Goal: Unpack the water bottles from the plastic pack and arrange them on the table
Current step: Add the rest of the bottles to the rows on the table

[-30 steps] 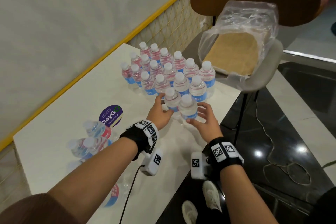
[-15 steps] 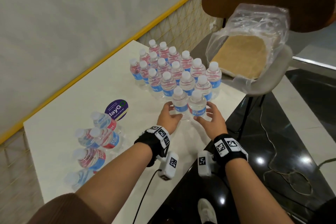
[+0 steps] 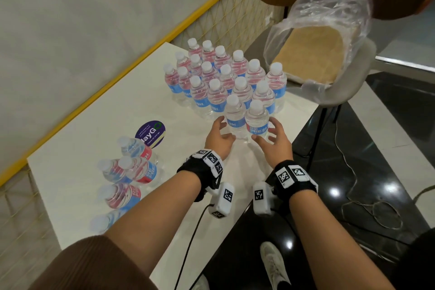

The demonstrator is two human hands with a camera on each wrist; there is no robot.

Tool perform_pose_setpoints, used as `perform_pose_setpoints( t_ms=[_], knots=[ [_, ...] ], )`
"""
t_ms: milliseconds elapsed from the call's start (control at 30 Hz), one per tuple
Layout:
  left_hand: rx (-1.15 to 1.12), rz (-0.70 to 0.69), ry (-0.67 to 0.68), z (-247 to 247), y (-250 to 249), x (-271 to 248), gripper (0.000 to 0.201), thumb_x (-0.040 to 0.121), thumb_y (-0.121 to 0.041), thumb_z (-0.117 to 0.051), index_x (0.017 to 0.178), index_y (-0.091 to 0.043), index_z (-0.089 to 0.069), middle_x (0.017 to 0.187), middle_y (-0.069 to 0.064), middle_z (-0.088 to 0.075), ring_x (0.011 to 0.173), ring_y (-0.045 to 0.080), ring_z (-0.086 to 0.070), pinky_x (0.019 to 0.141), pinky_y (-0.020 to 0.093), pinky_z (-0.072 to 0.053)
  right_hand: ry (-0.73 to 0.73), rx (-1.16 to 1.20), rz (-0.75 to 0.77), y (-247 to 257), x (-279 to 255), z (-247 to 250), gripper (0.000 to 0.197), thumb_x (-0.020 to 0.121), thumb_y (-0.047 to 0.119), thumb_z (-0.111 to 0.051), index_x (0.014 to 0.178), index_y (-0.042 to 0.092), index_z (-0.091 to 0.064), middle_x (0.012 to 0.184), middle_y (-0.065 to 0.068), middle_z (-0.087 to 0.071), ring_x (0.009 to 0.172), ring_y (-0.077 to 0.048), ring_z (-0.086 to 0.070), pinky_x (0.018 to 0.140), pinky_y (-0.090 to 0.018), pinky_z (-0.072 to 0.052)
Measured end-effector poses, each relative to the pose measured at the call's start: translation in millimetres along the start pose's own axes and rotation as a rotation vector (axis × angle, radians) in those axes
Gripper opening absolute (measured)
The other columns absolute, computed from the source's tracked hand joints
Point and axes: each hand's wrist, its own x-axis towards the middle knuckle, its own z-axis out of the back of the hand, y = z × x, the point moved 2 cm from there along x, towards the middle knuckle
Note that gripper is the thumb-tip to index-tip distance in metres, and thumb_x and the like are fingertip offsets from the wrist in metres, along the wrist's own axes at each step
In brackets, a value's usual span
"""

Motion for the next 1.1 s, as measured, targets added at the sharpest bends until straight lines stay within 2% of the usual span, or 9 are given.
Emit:
perform_pose_setpoints(
  t_ms=[100, 233, 433, 567, 633, 733, 833, 967, 1100],
  knots=[
    [0.005, -0.037, 0.044, 0, 4, -3, 0.067, 0.087, -0.005, -0.058, 0.145, -0.026, -0.029, 0.141, 0.002, -0.047, 0.114, 0.024, -0.059, 0.1, 0.04, -0.048, 0.044, -0.064, 0.073, 6, -2, 1, 0.065, 0.085, 0.022, -0.067, 0.142, 0.031, -0.036, 0.131, 0.0, -0.054, 0.119, -0.016, -0.049, 0.096, -0.027, -0.04],
    [0.015, -0.04, 0.049, 1, 3, 2, 0.068, 0.087, -0.004, -0.058, 0.145, -0.025, -0.029, 0.142, 0.002, -0.047, 0.116, 0.026, -0.058, 0.102, 0.041, -0.046, 0.008, -0.018, 0.057, 15, -7, 0, 0.059, 0.085, 0.016, -0.067, 0.138, 0.025, -0.042, 0.112, 0.011, -0.051, 0.104, -0.005, -0.046, 0.089, -0.022, -0.037],
    [0.057, -0.056, 0.057, 3, 1, 1, 0.065, 0.087, -0.003, -0.057, 0.143, -0.023, -0.031, 0.144, 0.003, -0.043, 0.114, 0.026, -0.059, 0.097, 0.032, -0.046, -0.083, 0.04, -0.014, 7, -6, -3, 0.057, 0.079, 0.023, -0.074, 0.128, 0.028, -0.044, 0.111, 0.007, -0.054, 0.087, -0.005, -0.055, 0.075, -0.02, -0.044],
    [0.034, -0.117, -0.033, 4, -5, 1, 0.074, 0.086, -0.01, -0.064, 0.146, -0.021, -0.023, 0.145, 0.003, -0.038, 0.119, 0.025, -0.054, 0.093, 0.028, -0.044, -0.129, -0.053, 0.011, 2, -5, -7, 0.063, 0.076, 0.032, -0.073, 0.13, 0.038, -0.041, 0.119, 0.002, -0.056, 0.115, -0.024, -0.051, 0.096, -0.044, -0.047],
    [0.009, -0.193, -0.051, 2, -12, 1, 0.077, 0.083, -0.014, -0.068, 0.146, -0.024, -0.024, 0.143, 0.001, -0.041, 0.122, 0.022, -0.05, 0.094, 0.027, -0.044, -0.108, -0.093, 0.014, 2, -5, -10, 0.068, 0.077, 0.034, -0.071, 0.136, 0.036, -0.038, 0.128, -0.002, -0.051, 0.118, -0.027, -0.048, 0.1, -0.048, -0.044],
    [0.021, -0.295, -0.03, -2, -25, 3, 0.068, 0.083, -0.014, -0.069, 0.141, -0.024, -0.035, 0.135, -0.007, -0.047, 0.125, 0.016, -0.049, 0.097, 0.026, -0.043, -0.1, -0.062, -0.007, 4, -4, -9, 0.068, 0.077, 0.029, -0.074, 0.136, 0.03, -0.04, 0.13, -0.004, -0.05, 0.119, -0.025, -0.05, 0.101, -0.046, -0.044],
    [0.021, -0.303, -0.054, -1, -31, 7, 0.06, 0.082, -0.012, -0.07, 0.135, -0.018, -0.041, 0.132, -0.003, -0.051, 0.122, 0.016, -0.05, 0.105, 0.034, -0.042, -0.076, -0.004, -0.03, 5, -3, -7, 0.065, 0.077, 0.023, -0.076, 0.133, 0.027, -0.042, 0.128, -0.004, -0.053, 0.111, -0.018, -0.053, 0.093, -0.032, -0.045],
    [-0.001, -0.256, -0.077, 3, -31, 7, 0.06, 0.082, -0.011, -0.07, 0.133, -0.018, -0.04, 0.134, 0.004, -0.051, 0.116, 0.024, -0.056, 0.089, 0.025, -0.044, -0.081, 0.028, -0.046, 9, -5, -7, 0.063, 0.076, 0.023, -0.077, 0.129, 0.028, -0.043, 0.126, -0.004, -0.055, 0.107, -0.015, -0.053, 0.087, -0.027, -0.043],
    [-0.02, -0.244, -0.119, 8, -28, 8, 0.063, 0.082, -0.01, -0.07, 0.135, -0.018, -0.038, 0.134, 0.005, -0.049, 0.116, 0.026, -0.056, 0.089, 0.026, -0.045, -0.105, 0.015, -0.051, 11, -5, -10, 0.066, 0.076, 0.022, -0.077, 0.131, 0.026, -0.042, 0.128, -0.006, -0.051, 0.117, -0.02, -0.052, 0.091, -0.027, -0.043]
  ],
)
